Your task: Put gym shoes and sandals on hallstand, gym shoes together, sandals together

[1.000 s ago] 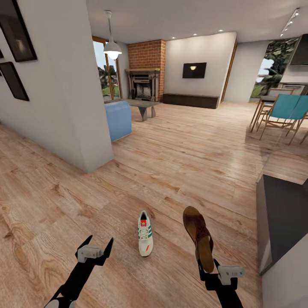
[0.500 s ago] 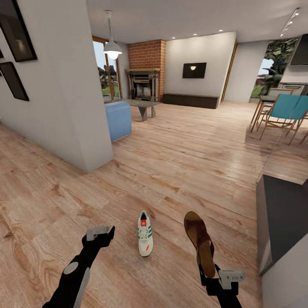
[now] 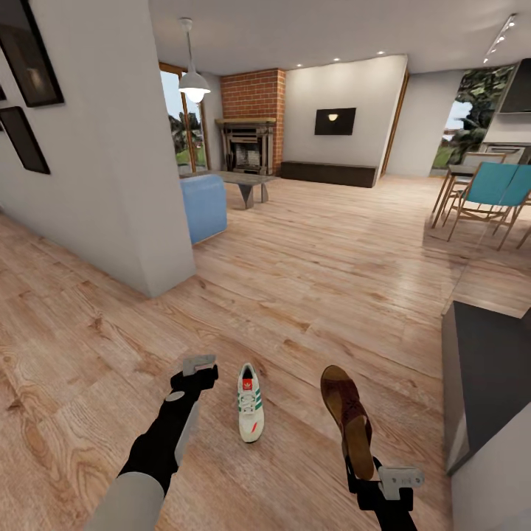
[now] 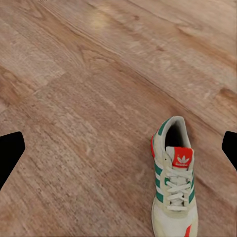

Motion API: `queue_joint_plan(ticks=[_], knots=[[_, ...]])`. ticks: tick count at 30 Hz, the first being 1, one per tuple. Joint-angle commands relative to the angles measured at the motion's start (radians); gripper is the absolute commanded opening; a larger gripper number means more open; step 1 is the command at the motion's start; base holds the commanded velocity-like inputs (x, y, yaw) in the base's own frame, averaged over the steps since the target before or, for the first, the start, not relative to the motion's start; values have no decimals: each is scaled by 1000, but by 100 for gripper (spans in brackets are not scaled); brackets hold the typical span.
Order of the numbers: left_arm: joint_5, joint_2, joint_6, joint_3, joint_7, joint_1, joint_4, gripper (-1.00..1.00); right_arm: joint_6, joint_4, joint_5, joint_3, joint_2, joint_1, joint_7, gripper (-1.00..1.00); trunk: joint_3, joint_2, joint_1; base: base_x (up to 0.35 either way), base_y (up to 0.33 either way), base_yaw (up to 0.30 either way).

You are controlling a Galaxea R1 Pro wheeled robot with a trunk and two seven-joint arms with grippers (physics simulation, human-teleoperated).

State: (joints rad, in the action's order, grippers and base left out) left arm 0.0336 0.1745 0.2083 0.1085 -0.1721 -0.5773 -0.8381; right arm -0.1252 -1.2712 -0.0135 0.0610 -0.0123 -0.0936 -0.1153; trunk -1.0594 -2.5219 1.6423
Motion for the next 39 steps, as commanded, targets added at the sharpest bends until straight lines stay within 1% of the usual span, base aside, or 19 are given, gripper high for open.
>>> queue_joint_plan(ticks=[1,4,5,6,8,15,16,20,22,33,37,38,39], knots=[[0,0,-1,0,0,-1,1,100,0,0,3,0,0,0,1,-100,0,0,0,0,0,0],[0,0,-64,-5,-15,-37,91,100,-1,-1,1,1,0,0,-4,-100,0,0,0,0,0,0],[0,0,-64,-5,-15,-37,91,100,-1,-1,1,1,0,0,-4,-100,0,0,0,0,0,0],[1,0,-99,-7,-20,-50,137,100,-1,-3,1,2,0,-1,-6,-100,0,0,0,0,0,0],[1,0,-122,-8,-24,-59,168,100,-1,-4,0,2,0,-1,-7,-100,0,0,0,0,0,0],[1,0,-152,-10,-29,-70,209,100,-4,-9,0,2,0,-2,-12,-100,0,0,0,0,0,0],[2,0,-163,-10,-35,-73,228,100,-5,-9,0,2,0,-3,-15,-100,0,0,0,0,0,0],[3,0,-176,-10,-37,-73,240,100,-5,-7,0,2,0,-3,-21,-100,0,0,0,0,0,0],[2,0,-198,-11,-37,-73,268,100,-5,-6,0,3,0,-3,-25,-100,0,0,0,0,0,0],[1,0,-218,-13,-38,-73,355,100,-5,-3,-1,5,3,-4,-44,-100,0,0,0,0,0,0],[2,0,-222,-13,-38,-73,368,100,-5,-2,-2,20,3,-5,-53,-100,0,0,0,0,0,0],[3,0,-234,-12,-37,-73,374,100,-5,-1,-3,39,3,-5,-62,-100,0,0,0,0,0,0],[3,0,-237,-12,-37,-73,376,100,-5,0,-3,43,3,-5,-65,-100,0,0,0,0,0,0]])
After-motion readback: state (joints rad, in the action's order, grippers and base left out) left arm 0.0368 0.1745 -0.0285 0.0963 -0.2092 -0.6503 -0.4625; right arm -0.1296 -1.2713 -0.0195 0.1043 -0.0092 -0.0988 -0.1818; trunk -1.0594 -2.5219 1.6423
